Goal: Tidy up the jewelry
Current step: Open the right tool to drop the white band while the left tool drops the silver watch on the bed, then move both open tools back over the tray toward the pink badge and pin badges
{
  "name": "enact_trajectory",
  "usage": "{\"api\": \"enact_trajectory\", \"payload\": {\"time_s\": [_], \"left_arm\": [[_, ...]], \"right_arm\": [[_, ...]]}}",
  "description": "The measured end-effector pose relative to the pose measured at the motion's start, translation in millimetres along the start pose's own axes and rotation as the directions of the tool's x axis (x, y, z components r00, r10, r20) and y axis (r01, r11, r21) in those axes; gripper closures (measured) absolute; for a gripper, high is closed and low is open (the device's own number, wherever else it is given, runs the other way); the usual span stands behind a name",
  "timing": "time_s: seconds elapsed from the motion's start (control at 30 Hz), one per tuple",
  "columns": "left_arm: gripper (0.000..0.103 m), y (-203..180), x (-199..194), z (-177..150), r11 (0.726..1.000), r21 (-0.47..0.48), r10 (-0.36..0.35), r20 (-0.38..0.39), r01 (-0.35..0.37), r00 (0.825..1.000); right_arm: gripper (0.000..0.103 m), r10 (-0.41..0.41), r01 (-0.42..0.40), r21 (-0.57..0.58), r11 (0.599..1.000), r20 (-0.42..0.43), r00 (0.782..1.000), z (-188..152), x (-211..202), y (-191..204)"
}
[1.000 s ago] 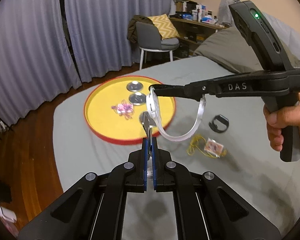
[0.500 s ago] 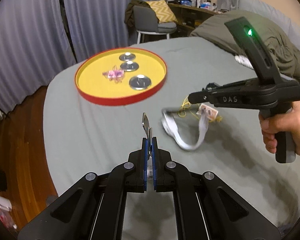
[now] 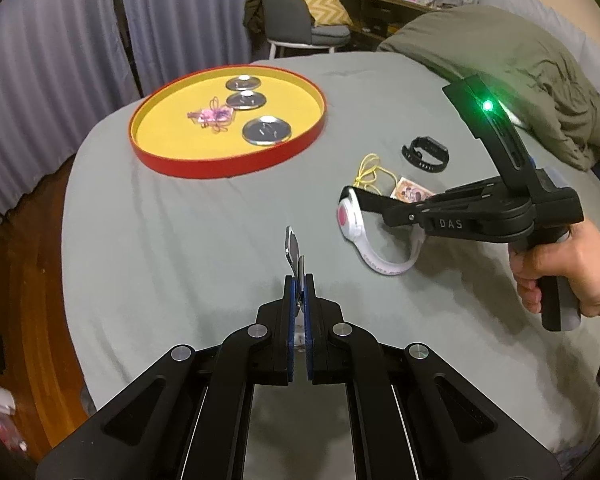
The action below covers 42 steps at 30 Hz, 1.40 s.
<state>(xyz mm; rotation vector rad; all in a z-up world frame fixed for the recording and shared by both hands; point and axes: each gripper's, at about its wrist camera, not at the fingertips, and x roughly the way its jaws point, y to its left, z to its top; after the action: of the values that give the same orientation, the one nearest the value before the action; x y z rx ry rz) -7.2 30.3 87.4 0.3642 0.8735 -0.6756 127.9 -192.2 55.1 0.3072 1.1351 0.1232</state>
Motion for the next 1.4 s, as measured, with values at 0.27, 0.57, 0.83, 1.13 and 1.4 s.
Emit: {"api": "enact_trajectory", "payload": {"time_s": [0.27,0.57,0.83,1.13,1.4], "left_arm": [[0.099,4.6,14.1,-0.1,1.0,-0.01,0.001,-0.029,-0.001,1.0],[0.068,7.2,31.6,-1.0,1.0,-0.02,0.003,-0.091,-0.005,0.996],[0.017,12.8,26.1,-3.1,0.997,-0.014,0.074,-0.073,-0.075,0.995],[0.006,28.0,15.0,16.0,0.994,-0.041,0.104,-0.036,-0.106,0.994],[0.006,57.3,17.3,52.1,0.987,-0.12,0.108,-0.024,-0.111,0.994]], "right_arm": [[0.102,0.012,-0.012,0.014,1.0,-0.02,1.0,0.0,8.6,-3.6],[0.102,0.054,-0.054,0.01,0.998,-0.006,0.999,3.6,-0.7,1.4],[0.091,0.084,-0.084,0.012,0.996,0.008,0.996,16.8,-11.5,7.9],[0.041,0.084,-0.082,-0.036,0.996,0.067,0.994,43.4,-30.5,14.7],[0.026,0.058,-0.045,-0.117,0.992,0.114,0.992,88.5,-41.3,28.4]]}}
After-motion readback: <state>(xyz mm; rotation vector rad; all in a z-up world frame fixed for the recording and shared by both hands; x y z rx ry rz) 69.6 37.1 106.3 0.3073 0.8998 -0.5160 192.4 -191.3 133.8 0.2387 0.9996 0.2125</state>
